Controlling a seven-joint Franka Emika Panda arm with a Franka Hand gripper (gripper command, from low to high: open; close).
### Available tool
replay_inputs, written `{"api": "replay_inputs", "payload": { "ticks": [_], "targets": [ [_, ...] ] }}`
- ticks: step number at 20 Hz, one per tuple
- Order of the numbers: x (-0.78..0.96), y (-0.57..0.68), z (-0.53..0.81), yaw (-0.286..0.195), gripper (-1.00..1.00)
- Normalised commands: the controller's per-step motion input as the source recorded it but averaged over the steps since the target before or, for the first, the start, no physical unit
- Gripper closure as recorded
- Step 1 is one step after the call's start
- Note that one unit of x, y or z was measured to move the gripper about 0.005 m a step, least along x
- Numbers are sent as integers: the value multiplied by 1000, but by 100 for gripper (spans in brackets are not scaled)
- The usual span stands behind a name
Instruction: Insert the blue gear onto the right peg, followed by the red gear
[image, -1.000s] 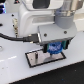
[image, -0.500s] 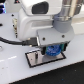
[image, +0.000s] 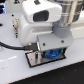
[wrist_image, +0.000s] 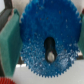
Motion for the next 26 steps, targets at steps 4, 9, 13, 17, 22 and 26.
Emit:
{"api": "replay_inputs", "payload": {
  "ticks": [4, 9, 13, 17, 22, 26],
  "targets": [
    [72, 50, -13, 0, -100],
    [-12, 147, 288, 0, -100],
    [-127, 151, 511, 0, -100],
    [-245, 201, 431, 0, -100],
    [-462, 316, 240, 0, -100],
    [-500, 408, 43, 0, -100]
  ]
}}
